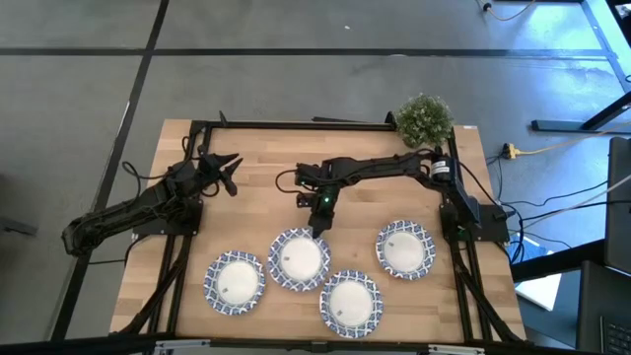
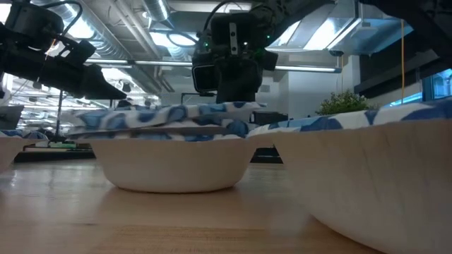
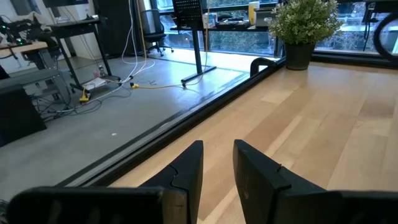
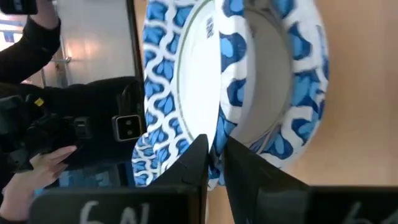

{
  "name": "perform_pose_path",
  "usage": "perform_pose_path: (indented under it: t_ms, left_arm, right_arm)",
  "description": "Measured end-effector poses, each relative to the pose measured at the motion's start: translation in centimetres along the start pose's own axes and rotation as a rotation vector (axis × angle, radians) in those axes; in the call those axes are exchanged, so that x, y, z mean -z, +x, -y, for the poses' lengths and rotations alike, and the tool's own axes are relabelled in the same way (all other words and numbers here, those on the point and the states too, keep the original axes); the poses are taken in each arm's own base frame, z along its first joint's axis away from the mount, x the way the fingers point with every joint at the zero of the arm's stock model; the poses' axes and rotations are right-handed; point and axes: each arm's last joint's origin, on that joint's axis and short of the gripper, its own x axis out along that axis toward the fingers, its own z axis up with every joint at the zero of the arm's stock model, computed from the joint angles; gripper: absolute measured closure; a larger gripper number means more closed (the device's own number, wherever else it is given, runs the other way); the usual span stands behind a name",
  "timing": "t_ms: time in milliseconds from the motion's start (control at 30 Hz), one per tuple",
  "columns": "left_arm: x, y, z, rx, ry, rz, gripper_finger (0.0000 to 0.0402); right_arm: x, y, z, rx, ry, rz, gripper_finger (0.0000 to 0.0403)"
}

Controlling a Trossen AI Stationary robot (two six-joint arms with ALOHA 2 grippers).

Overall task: Nest bowls inside each other
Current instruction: Stack the bowl on top of the other blue bowls

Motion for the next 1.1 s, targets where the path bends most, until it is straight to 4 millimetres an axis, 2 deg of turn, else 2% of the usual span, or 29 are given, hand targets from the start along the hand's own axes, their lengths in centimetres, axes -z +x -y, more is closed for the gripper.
perform_pose_path:
  t_ms: [233,400,567,733,900,1100]
  left_arm:
    - [0.0,0.0,0.0,0.000,0.000,0.000,0.0319]
    - [0.0,0.0,0.0,0.000,0.000,0.000,0.0319]
    - [0.0,0.0,0.0,0.000,0.000,0.000,0.0319]
    - [0.0,0.0,0.0,0.000,0.000,0.000,0.0319]
    - [0.0,0.0,0.0,0.000,0.000,0.000,0.0319]
    - [0.0,0.0,0.0,0.000,0.000,0.000,0.0319]
  right_arm:
    - [-0.1,-0.1,0.1,0.018,-0.025,0.009,0.0343]
    - [-0.4,-0.2,0.1,0.061,-0.050,0.045,0.0284]
    - [-0.4,-0.2,0.5,0.176,-0.039,0.065,0.0217]
    - [-0.4,-0.3,0.4,0.174,-0.081,0.063,0.0189]
    - [-1.5,-1.9,-0.2,0.147,-0.161,0.102,0.0185]
    - [-3.5,-5.5,-2.1,0.158,-0.349,0.187,0.0185]
